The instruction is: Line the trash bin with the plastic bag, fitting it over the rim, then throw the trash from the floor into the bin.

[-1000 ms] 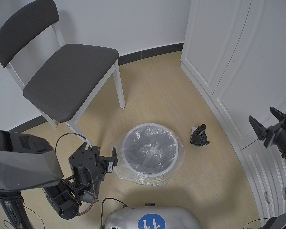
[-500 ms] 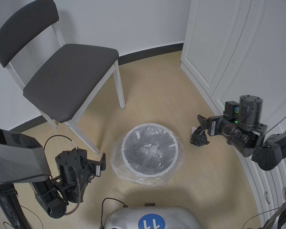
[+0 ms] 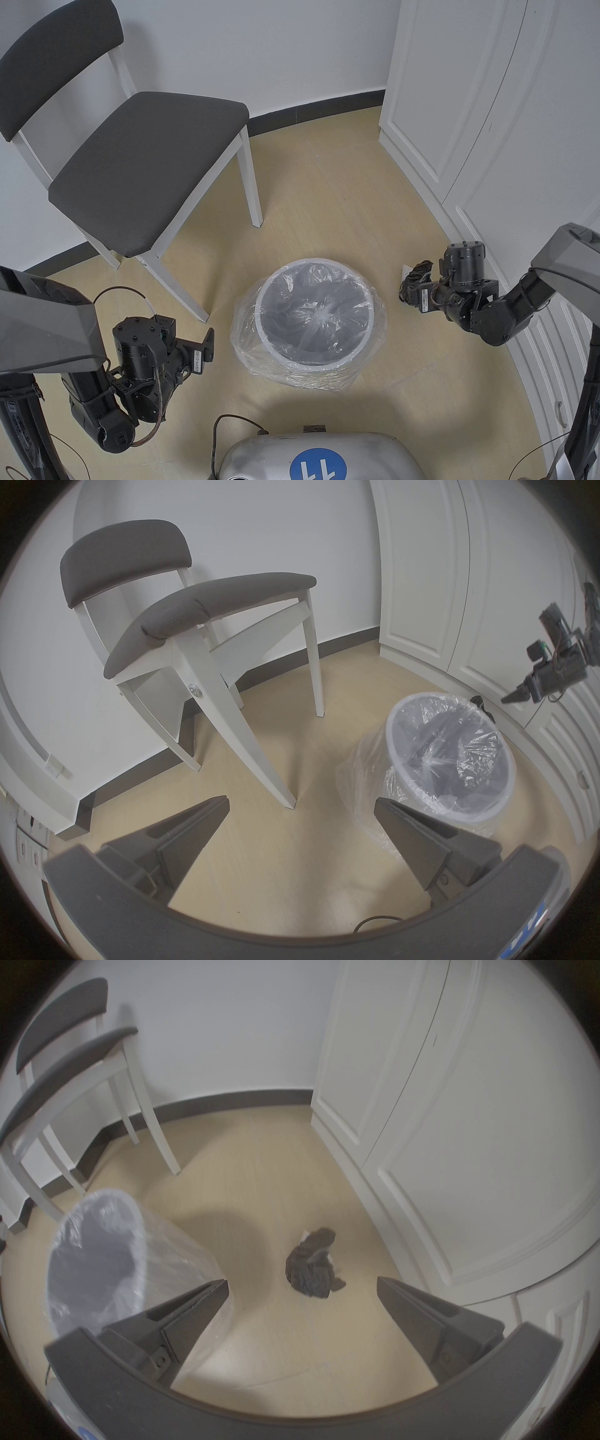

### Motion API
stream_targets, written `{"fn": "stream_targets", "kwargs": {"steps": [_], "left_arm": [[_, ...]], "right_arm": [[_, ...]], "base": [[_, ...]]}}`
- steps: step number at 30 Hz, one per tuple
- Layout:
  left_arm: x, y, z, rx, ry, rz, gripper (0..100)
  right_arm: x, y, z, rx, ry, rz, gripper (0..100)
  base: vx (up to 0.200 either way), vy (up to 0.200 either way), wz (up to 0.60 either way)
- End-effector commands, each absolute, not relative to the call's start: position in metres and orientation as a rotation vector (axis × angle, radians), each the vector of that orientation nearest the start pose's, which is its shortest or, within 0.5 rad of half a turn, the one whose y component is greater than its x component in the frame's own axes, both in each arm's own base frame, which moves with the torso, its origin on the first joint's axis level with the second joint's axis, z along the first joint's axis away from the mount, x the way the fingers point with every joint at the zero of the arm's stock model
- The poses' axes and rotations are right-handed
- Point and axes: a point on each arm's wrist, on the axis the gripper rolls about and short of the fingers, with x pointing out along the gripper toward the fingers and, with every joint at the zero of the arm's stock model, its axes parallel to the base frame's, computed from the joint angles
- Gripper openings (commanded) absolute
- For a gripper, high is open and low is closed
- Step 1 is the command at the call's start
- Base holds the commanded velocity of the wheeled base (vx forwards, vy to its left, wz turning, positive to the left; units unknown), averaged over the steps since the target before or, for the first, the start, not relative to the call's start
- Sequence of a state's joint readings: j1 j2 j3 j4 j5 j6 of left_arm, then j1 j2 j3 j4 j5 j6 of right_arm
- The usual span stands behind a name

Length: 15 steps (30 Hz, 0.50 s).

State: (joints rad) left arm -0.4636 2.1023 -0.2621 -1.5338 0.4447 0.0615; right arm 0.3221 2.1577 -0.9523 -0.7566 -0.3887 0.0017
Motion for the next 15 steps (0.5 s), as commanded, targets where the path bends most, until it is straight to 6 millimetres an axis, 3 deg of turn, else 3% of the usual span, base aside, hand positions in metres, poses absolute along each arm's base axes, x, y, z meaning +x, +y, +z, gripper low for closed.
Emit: {"fn": "stream_targets", "kwargs": {"steps": [1, 6, 15], "left_arm": [[0.252, -0.114, 0.035, 0.202, 0.289, -0.026, 100], [0.253, -0.114, 0.035, 0.2, 0.287, -0.023, 100], [0.253, -0.114, 0.034, 0.201, 0.288, -0.023, 100]], "right_arm": [[0.384, 0.12, 0.014, -0.194, 0.536, -0.05, 100], [0.391, 0.126, -0.017, -0.218, 0.592, -0.042, 100], [0.402, 0.126, -0.046, -0.226, 0.622, -0.056, 100]], "base": [[0.0, 0.0, 0.0], [0.0, 0.0, 0.0], [0.0, 0.0, 0.0]]}}
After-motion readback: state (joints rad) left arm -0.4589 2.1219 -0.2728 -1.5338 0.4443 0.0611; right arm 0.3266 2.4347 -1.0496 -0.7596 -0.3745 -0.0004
